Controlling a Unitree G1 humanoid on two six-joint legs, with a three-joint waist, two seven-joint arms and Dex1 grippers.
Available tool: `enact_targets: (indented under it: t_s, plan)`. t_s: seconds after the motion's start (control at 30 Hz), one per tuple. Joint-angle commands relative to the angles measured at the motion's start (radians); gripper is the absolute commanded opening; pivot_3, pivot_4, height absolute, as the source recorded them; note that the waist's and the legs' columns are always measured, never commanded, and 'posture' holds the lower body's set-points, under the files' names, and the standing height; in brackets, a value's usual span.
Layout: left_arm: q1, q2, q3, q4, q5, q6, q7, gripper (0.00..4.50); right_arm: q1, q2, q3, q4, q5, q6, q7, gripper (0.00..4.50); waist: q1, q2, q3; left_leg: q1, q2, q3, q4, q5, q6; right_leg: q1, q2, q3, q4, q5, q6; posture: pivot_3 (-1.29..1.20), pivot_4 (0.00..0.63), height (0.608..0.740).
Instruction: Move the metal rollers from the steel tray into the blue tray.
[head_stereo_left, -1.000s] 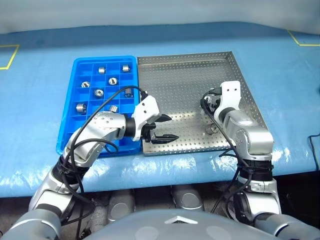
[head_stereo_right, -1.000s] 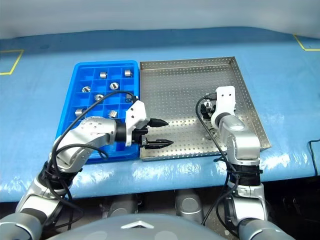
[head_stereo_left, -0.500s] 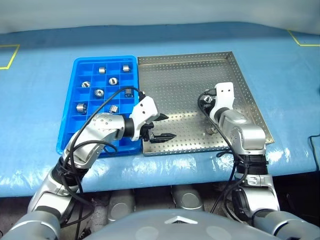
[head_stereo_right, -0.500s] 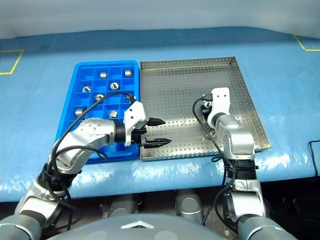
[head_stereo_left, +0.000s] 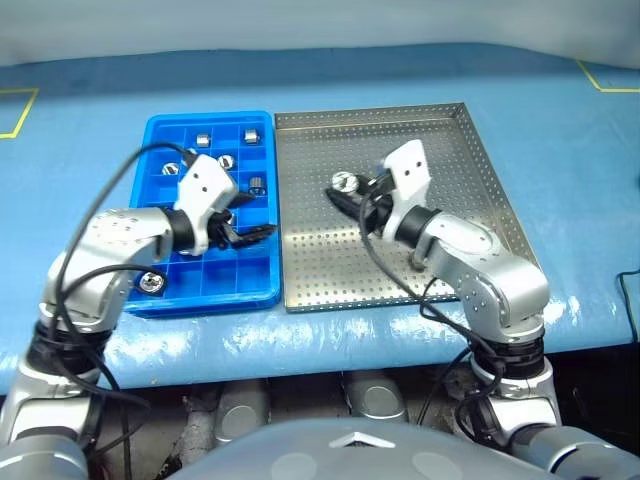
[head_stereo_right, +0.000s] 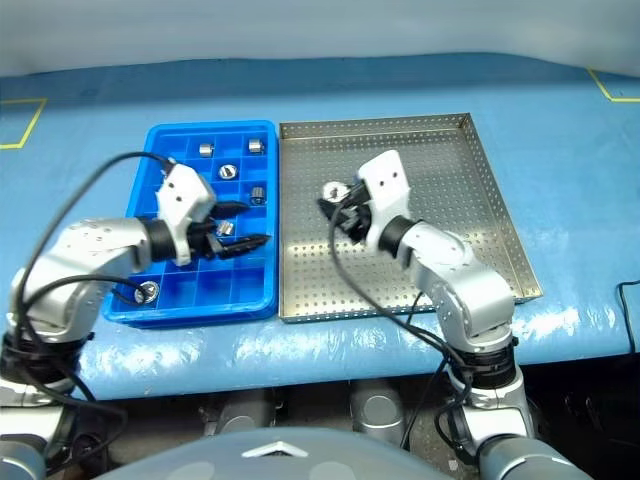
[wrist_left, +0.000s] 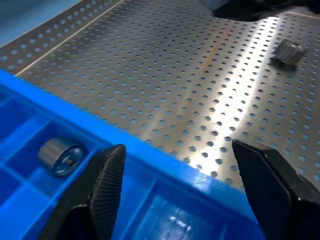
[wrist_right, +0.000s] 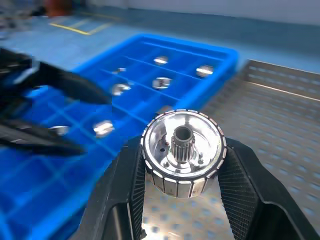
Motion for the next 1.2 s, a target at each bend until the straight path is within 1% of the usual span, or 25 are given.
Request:
enact_targets:
  t_s: [0.03, 0.1, 0.23, 0.4, 0.6, 0.8, 1.13, 1.17, 1.2]
  plan:
    - [0.023, 0.049, 0.063, -0.057, -0.023, 0.017, -0.012, 3.69, -0.050, 0.044, 0.066, -0.064, 0.078, 0.041, 0.022, 1.79, 0.005, 0.000, 0.000, 0.000, 0.000, 0.000, 0.000, 0.000, 0.000, 0.000, -0.001, 0.000, 0.000, 0.000, 0.000, -0.06, 0.150, 0.740]
    - [0.037, 0.074, 0.086, -0.053, -0.020, 0.014, -0.012, 3.69, -0.069, 0.068, 0.109, -0.041, 0.095, 0.051, 0.035, 1.79, 0.009, 0.000, 0.000, 0.000, 0.000, 0.000, 0.000, 0.000, 0.000, 0.000, -0.001, 0.000, 0.000, 0.000, 0.000, -0.04, 0.150, 0.740]
    - [0.042, 0.092, 0.124, -0.031, -0.017, 0.004, 0.002, 3.69, -0.095, 0.087, 0.209, 0.057, 0.049, 0.030, 0.033, 1.79, 0.018, -0.001, 0.000, 0.000, 0.000, 0.000, 0.000, 0.000, 0.000, 0.000, -0.001, -0.001, 0.000, 0.000, 0.000, -0.03, 0.150, 0.740]
    - [0.052, 0.099, 0.155, -0.027, -0.004, 0.000, 0.026, 3.69, -0.113, 0.141, 0.270, 0.176, 0.017, 0.000, 0.032, 1.79, 0.024, -0.001, 0.000, -0.001, 0.000, 0.000, -0.001, 0.000, 0.000, -0.001, -0.001, -0.002, 0.000, 0.000, -0.001, -0.02, 0.150, 0.740]
    - [0.057, 0.095, 0.173, -0.033, -0.011, 0.005, 0.039, 3.69, -0.134, 0.195, 0.301, 0.297, -0.013, -0.032, 0.043, 1.79, 0.029, -0.001, 0.000, -0.002, 0.000, 0.000, -0.003, 0.000, 0.000, -0.004, -0.001, -0.002, 0.000, 0.000, -0.002, -0.01, 0.150, 0.740]
    - [0.057, 0.077, 0.165, -0.039, -0.019, 0.005, 0.054, 3.69, -0.147, 0.236, 0.322, 0.364, -0.010, -0.031, 0.073, 1.79, 0.036, -0.001, 0.000, -0.003, 0.000, 0.000, -0.004, 0.000, 0.000, -0.006, -0.001, -0.002, 0.000, 0.002, -0.005, 0.00, 0.150, 0.740]
    - [0.033, 0.051, 0.100, -0.044, -0.027, 0.002, 0.052, 3.69, -0.155, 0.251, 0.343, 0.409, -0.023, -0.028, 0.106, 1.79, 0.044, -0.001, 0.000, -0.003, 0.000, 0.000, -0.004, 0.000, -0.001, -0.006, -0.001, -0.002, 0.001, 0.002, -0.005, 0.01, 0.150, 0.740]
    - [0.030, 0.050, 0.096, -0.042, -0.025, 0.001, 0.052, 3.69, -0.154, 0.251, 0.340, 0.408, -0.022, -0.030, 0.107, 2.45, 0.044, -0.001, 0.000, -0.003, 0.000, 0.000, -0.004, 0.000, -0.001, -0.006, -0.001, -0.002, 0.001, 0.002, -0.005, 0.00, 0.150, 0.740]
    - [0.027, 0.048, 0.093, -0.039, -0.025, 0.000, 0.052, 3.69, -0.153, 0.250, 0.336, 0.405, -0.021, -0.030, 0.107, 2.73, 0.044, -0.001, 0.000, -0.003, 0.000, 0.000, -0.004, 0.000, -0.001, -0.006, -0.001, -0.002, 0.001, 0.002, -0.005, 0.00, 0.150, 0.740]
